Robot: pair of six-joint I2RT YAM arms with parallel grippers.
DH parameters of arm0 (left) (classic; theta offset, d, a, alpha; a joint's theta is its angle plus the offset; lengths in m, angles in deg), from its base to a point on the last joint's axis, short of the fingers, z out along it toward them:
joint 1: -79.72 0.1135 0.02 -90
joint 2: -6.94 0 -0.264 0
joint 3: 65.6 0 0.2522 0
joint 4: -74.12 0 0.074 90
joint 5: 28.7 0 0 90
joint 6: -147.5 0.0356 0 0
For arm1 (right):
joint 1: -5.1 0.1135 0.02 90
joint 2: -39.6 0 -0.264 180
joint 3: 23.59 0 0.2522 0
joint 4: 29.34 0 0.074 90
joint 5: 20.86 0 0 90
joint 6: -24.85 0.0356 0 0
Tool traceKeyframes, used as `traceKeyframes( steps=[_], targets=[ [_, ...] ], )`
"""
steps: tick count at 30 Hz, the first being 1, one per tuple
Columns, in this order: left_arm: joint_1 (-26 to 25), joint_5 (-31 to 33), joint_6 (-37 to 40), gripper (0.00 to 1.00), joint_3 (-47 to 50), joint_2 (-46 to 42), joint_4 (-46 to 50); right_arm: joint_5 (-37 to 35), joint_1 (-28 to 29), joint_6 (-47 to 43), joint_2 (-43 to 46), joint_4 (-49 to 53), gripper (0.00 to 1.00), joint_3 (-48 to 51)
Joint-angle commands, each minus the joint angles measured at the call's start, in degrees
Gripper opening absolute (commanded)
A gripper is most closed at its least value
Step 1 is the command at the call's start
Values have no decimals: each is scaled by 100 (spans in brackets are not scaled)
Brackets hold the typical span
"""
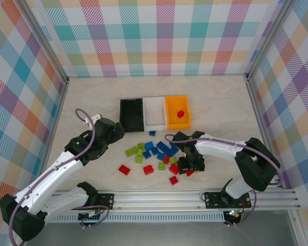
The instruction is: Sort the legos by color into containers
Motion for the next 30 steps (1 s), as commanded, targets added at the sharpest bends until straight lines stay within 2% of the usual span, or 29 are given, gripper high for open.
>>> traceKeyframes(
  steps=[1, 6, 10, 18, 21, 26, 30],
  targets=[
    [67, -25, 39, 100, 82, -62, 47, -494, 36, 40, -277, -618, 63, 406],
    [89, -37, 42, 100, 81, -67, 67, -989, 26, 43, -203, -143, 66, 125],
    [93, -60, 31, 100, 76, -67, 47, -1088, 26, 76, 64, 13, 71, 60],
    [111, -89, 11, 100, 113, -56, -6, -574, 50, 325, -398, -604, 73, 458],
    [119, -67, 20, 100, 90, -39, 53, -398, 146, 426, -644, -786, 69, 518],
    [146, -50, 40, 100, 59, -85, 113, -622, 169, 549, -714, -761, 59, 559],
    [168, -54, 45, 100, 67, -114, 108, -915, 171, 670, -440, -693, 58, 567]
  ],
)
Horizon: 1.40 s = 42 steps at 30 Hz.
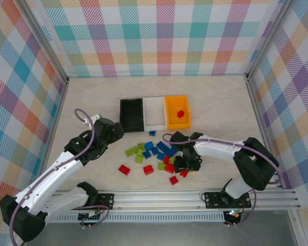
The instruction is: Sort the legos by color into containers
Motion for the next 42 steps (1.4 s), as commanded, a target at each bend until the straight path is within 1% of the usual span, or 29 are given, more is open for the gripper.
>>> traceKeyframes(
  steps=[1, 3, 9, 12, 17, 19, 24, 27, 31, 36, 42],
  targets=[
    [87, -8, 34, 100, 41, -92, 125, -1229, 38, 459, -286, -28, 59, 465],
    [96, -30, 30, 100, 40, -83, 113, -1547, 38, 604, -81, 107, 59, 470],
    [104, -89, 12, 100, 19, -88, 100, -2147, 29, 1122, 486, 335, 58, 579],
    [113, -126, 7, 100, 6, -96, 81, -2000, 29, 1154, 522, 170, 59, 567],
    [122, -152, 6, 100, -45, -82, 73, -1350, 28, 1382, 359, 89, 59, 475],
    [131, -161, 24, 100, -79, -62, 73, -1166, 46, 1471, 350, 231, 58, 482],
    [144, -127, 22, 100, -51, -72, 78, -1118, 204, 1655, 470, 546, 50, 506],
    [146, -152, 13, 100, 25, -100, 14, -1145, 204, 1743, 516, 488, 44, 543],
    [157, -170, 62, 100, -10, -48, 27, -1173, 204, 1740, 539, 368, 39, 510],
    [166, -175, 127, 100, -70, -15, 59, -1531, 207, 1620, 818, 571, 34, 280],
    [166, -215, 117, 100, -15, 18, 3, -2110, 182, 1306, 1294, 1081, 33, -260]
  ],
)
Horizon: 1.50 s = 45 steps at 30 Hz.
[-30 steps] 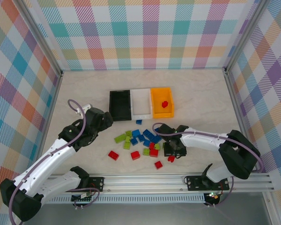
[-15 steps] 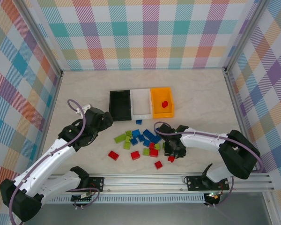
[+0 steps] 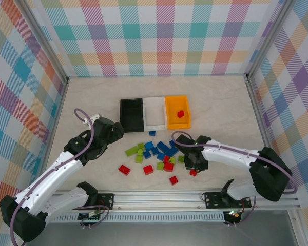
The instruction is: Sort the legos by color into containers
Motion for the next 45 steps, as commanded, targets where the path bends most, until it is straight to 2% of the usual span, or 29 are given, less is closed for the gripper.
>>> traceKeyframes(
  steps=[1, 5, 8, 14, 19, 20, 21, 23, 24, 26, 31, 35, 41, 45],
  targets=[
    [105, -71, 84, 100, -11, 31, 16, -481, -65, -325, 298, 475, 33, -516],
    [105, -105, 119, 100, -7, 76, 5, -661, -568, -878, 273, 206, 33, -1203],
    [111, -107, 149, 100, 51, 104, 6, -798, -1037, -1340, -216, -471, 33, -1846],
    [109, -278, 115, 100, 0, 251, 231, -1042, -1693, -1931, -2135, -1367, 33, -3597],
    [108, -313, -152, 100, 21, 339, 719, -1075, -1959, -2164, -3670, -1124, 34, -5277],
    [113, -337, -217, 100, 56, 352, 780, -1052, -1984, -2175, -3843, -1109, 35, -5450],
    [113, -411, -277, 100, 98, 361, 831, -1021, -2020, -2175, -4009, -1064, 41, -5630],
    [107, -556, -395, 100, 192, 370, 905, -963, -2038, -2211, -4186, -1044, 58, -5855],
    [113, -673, -432, 100, 255, 383, 904, -947, -2039, -2253, -4185, -1100, 64, -5874],
    [105, -861, -496, 100, 356, 426, 940, -860, -2039, -2276, -4000, -1281, 68, -5752],
    [83, -1230, -718, 100, 591, 486, 1093, -622, -1910, -2219, -3072, -1729, 69, -4753],
    [-86, -1583, -751, 96, 854, 527, 680, -469, -1744, -2101, -2383, -2053, 68, -3728],
    [-641, -1303, -293, 93, 492, 1217, 238, -212, -1695, -1735, -1625, -2454, 66, -2489],
    [-810, -1578, 209, 88, 187, 1928, 313, -266, -1703, -1710, -1411, -2475, 66, -2193]
  ],
)
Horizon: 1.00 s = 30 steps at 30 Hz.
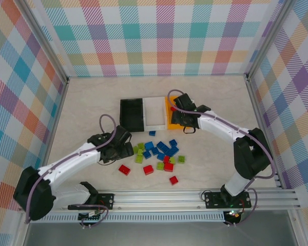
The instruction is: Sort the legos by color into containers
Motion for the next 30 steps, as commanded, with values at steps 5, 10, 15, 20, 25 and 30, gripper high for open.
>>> traceKeyframes(
  steps=[5, 10, 15, 20, 25, 30],
  targets=[
    [-875, -369, 614, 87, -426, 921, -287, -42, -31, 151, 307, -258, 66, 235],
    [-1235, 77, 654, 82, -652, 1477, -223, -50, -53, 107, 320, -256, 66, 224],
    [-1235, 193, 866, 71, -842, 1955, -402, -57, -90, 124, 463, -278, 66, 312],
    [-1244, 177, 986, 68, -952, 2335, -438, -49, -184, 124, 626, -291, 66, 423],
    [-1254, 195, 998, 63, -909, 2589, -519, -27, -260, 130, 752, -348, 66, 499],
    [-1257, 230, 1004, 51, -897, 2744, -634, -14, -271, 142, 751, -340, 66, 474]
  ],
)
